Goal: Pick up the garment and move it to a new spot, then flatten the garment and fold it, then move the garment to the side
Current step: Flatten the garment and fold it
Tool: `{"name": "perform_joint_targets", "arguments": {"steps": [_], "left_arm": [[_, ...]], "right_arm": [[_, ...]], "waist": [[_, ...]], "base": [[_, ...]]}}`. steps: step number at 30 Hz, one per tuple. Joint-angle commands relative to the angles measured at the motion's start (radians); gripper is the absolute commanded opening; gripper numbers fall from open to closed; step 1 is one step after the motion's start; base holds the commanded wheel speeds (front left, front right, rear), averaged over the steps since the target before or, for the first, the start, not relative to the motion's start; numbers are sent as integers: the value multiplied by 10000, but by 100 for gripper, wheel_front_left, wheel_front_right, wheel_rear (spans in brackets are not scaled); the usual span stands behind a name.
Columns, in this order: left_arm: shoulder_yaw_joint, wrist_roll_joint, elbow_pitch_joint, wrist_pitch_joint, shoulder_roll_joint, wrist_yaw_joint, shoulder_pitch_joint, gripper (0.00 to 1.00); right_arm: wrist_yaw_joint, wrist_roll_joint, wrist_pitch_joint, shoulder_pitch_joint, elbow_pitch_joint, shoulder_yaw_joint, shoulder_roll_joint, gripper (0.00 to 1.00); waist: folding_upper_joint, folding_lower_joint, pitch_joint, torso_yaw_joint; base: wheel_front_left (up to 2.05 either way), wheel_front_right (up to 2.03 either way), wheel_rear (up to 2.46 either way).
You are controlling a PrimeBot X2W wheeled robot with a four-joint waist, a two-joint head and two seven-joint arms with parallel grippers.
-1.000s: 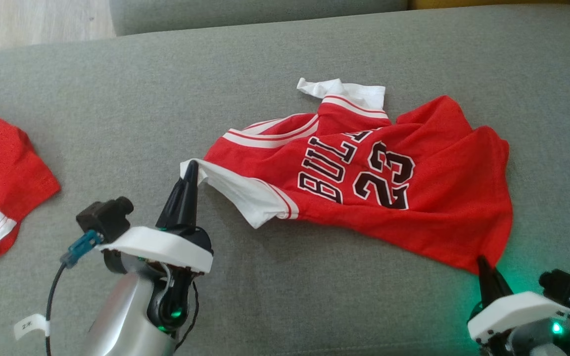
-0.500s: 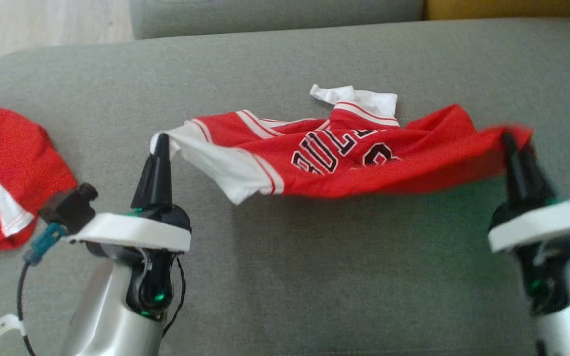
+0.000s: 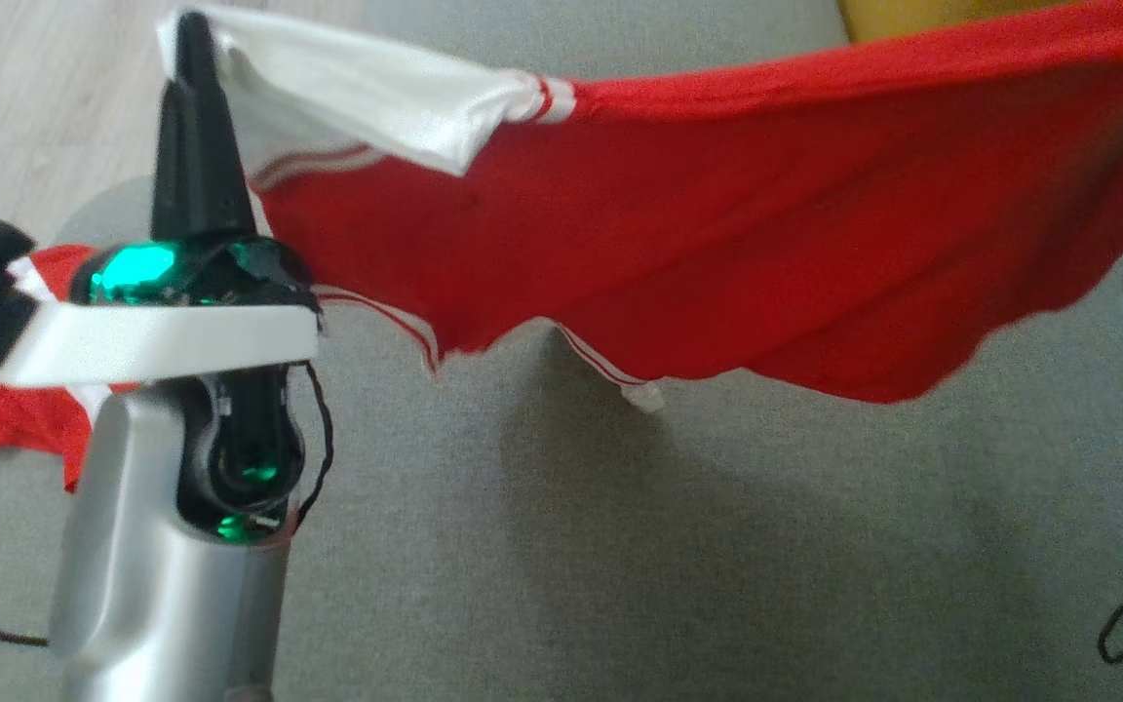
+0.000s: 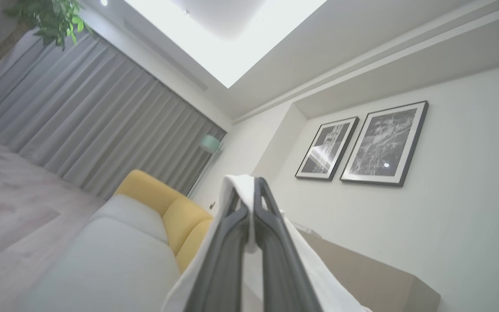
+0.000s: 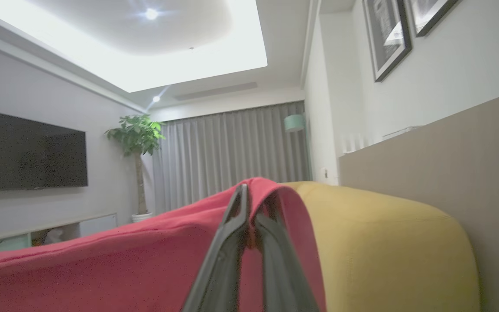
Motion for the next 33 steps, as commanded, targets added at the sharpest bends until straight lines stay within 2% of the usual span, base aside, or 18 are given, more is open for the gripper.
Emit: {"name": "perform_joint_targets", "arguments": {"steps": [1, 4, 7, 9, 13, 16, 20, 24, 29, 33], "left_arm": [[296, 116, -641, 92, 138, 96, -647, 0], [260, 213, -1655, 415, 137, 534, -752, 0], [289, 199, -2402, 752, 136, 1001, -865, 0], [276, 238, -2710, 963, 176, 1155, -1035, 0], [458, 404, -2723, 1342, 394, 1465, -1701, 0], [468, 502, -2136, 1682, 638, 1452, -2540, 0], [595, 410, -680, 1910, 814, 1268, -4084, 0], [769, 496, 1116, 1754, 1015, 976, -6237, 0], [884, 685, 3408, 923, 961, 598, -8814, 0], [958, 722, 4565, 310, 930, 124, -9727, 0]], "right_arm": [[-9, -109, 161, -523, -503, 26, 79, 0], [-9, -192, 732, -630, -1124, -349, 522, 0], [-9, -412, 1311, -686, -1648, -493, 725, 0], [-9, -473, 1667, -793, -1838, -485, 798, 0], [-9, -622, 2313, -1455, -1874, -413, 781, 0], [-9, -501, 2674, -2386, -1472, -321, 759, 0], [-9, -240, 2807, -4091, -200, -159, 706, 0], [-9, 13, 2209, -6401, 1784, 177, 424, 0], [-9, 249, 356, -8794, 4675, 767, -452, 0], [-9, 610, -1049, -9667, 6301, 1144, -629, 0]], "waist": [[0, 0, -113, 20], [0, 0, -177, -21], [0, 0, -131, -94], [0, 0, -10, -163], [0, 0, 678, -367], [0, 0, 1417, -506], [0, 0, 2522, -691], [0, 0, 3612, -807], [0, 0, 4418, -629], [0, 0, 4739, -471]], "base": [[0, 0, 0], [0, 0, 0], [0, 0, 0], [0, 0, 0], [0, 0, 0], [0, 0, 0], [0, 0, 0], [0, 0, 0], [0, 0, 0], [0, 0, 0]]}}
